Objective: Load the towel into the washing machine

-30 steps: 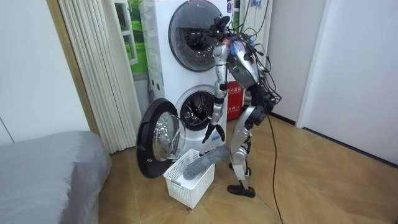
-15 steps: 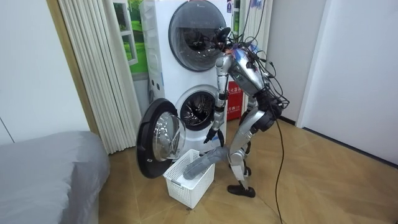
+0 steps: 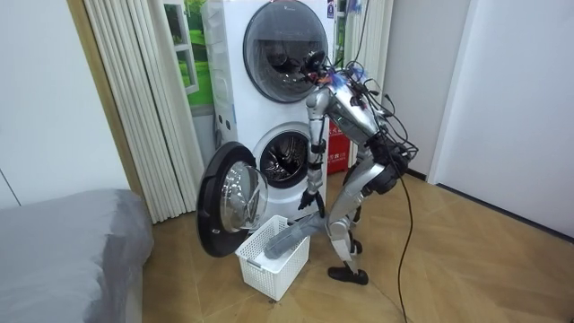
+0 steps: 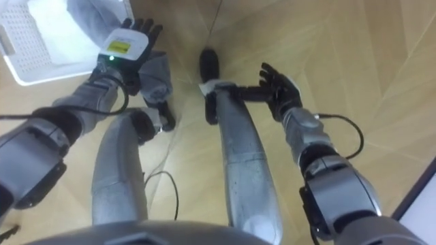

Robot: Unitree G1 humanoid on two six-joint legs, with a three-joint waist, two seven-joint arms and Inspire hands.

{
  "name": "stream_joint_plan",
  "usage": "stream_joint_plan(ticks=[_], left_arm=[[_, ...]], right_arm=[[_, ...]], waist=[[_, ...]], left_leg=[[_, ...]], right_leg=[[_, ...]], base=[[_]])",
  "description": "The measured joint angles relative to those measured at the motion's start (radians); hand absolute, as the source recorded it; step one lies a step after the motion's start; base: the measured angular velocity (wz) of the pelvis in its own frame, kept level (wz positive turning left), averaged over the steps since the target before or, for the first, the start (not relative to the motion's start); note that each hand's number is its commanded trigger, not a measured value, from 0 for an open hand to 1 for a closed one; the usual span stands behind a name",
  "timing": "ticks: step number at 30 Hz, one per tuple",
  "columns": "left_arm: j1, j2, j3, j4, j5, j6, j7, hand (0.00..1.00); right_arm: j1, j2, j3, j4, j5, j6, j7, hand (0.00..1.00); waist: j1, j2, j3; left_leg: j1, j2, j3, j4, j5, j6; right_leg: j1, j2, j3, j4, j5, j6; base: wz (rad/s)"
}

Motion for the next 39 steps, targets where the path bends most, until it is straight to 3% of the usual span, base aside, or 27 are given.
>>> stream_joint_plan(ticks=[4, 5, 6, 7, 11, 14, 21, 28, 34, 39], left_arm=[[0.002, 0.008, -0.022, 0.006, 0.001, 0.0, -0.044, 0.0], [0.002, 0.012, -0.035, 0.006, 0.001, 0.0, -0.057, 0.22], [0.001, 0.017, -0.04, 0.006, 0.001, 0.0, -0.073, 0.53], [0.001, 0.018, -0.043, 0.006, 0.001, 0.0, -0.079, 1.0], [-0.01, 0.026, -0.064, 0.007, 0.0, 0.0, -0.128, 1.0], [-0.015, 0.033, -0.076, 0.007, -0.005, 0.0, -0.166, 1.0], [-0.047, 0.033, -0.082, 0.004, -0.009, 0.002, -0.224, 1.0], [-0.05, 0.032, -0.116, 0.004, -0.009, 0.002, -0.247, 1.0], [-0.049, 0.03, -0.121, 0.006, -0.012, 0.003, -0.265, 1.0], [-0.016, 0.014, -0.113, 0.004, -0.018, 0.0, -0.265, 1.0]], right_arm=[[-0.005, 0.006, 0.016, 0.003, 0.062, 0.001, 0.026, 0.0], [-0.006, 0.007, 0.026, 0.003, 0.076, 0.001, 0.031, 0.0], [-0.009, 0.009, 0.027, 0.003, 0.085, 0.001, 0.034, 0.0], [-0.011, 0.009, 0.027, 0.004, 0.087, 0.001, 0.035, 0.0], [-0.015, 0.008, 0.035, 0.007, 0.114, 0.0, 0.042, 0.0], [-0.022, 0.008, 0.055, 0.01, 0.126, 0.0, 0.049, 0.0], [-0.043, 0.007, 0.065, 0.022, 0.129, 0.0, 0.076, 0.0], [-0.05, 0.006, 0.066, 0.032, 0.131, 0.0, 0.086, 0.0], [-0.05, 0.006, 0.076, 0.058, 0.129, 0.002, 0.097, 0.0], [-0.03, 0.007, 0.085, 0.064, 0.149, 0.001, 0.083, 0.0]], waist=[[-0.025, -0.001, -0.0003], [-0.035, -0.003, -0.0005], [-0.045, -0.004, 0.0], [-0.049, -0.004, 0.0], [-0.07, -0.004, 0.0003], [-0.07, -0.005, 0.0004], [-0.073, -0.008, 0.0004], [-0.096, -0.015, -0.0001], [-0.095, -0.017, -0.0014], [-0.093, -0.017, -0.0016]], left_leg=[[-0.014, -0.001, 0.007, 0.004, -0.003, 0.003], [-0.019, 0.0, 0.008, 0.007, -0.004, 0.004], [-0.023, 0.001, 0.008, 0.013, -0.007, 0.004], [-0.024, 0.001, 0.008, 0.015, -0.008, 0.004], [-0.031, 0.006, 0.007, 0.021, -0.013, 0.006], [-0.038, 0.016, 0.008, 0.034, -0.023, 0.008], [-0.044, 0.012, 0.008, 0.033, -0.025, 0.01], [-0.04, -0.001, 0.008, 0.033, -0.028, 0.016], [-0.03, 0.0, 0.015, 0.037, -0.033, 0.021], [0.048, -0.001, 0.017, 0.03, -0.039, 0.02]], right_leg=[[-0.019, -0.004, 0.004, 0.007, 0.0, 0.001], [-0.025, -0.004, 0.005, 0.01, -0.001, 0.002], [-0.029, -0.003, 0.006, 0.015, -0.004, 0.002], [-0.03, -0.002, 0.006, 0.016, -0.004, 0.002], [-0.033, 0.001, 0.006, 0.014, -0.004, 0.004], [-0.037, 0.008, 0.006, 0.015, -0.005, 0.004], [-0.044, 0.004, 0.004, 0.017, -0.008, 0.009], [-0.044, -0.007, 0.009, 0.029, -0.017, 0.018], [-0.038, -0.007, 0.013, 0.032, -0.019, 0.021], [0.034, -0.012, 0.012, 0.034, -0.031, 0.022]], base=[[-0.02], [0.0], [0.0], [-0.05], [-0.03], [-0.12], [0.0], [0.03], [-0.03], [0.02]])
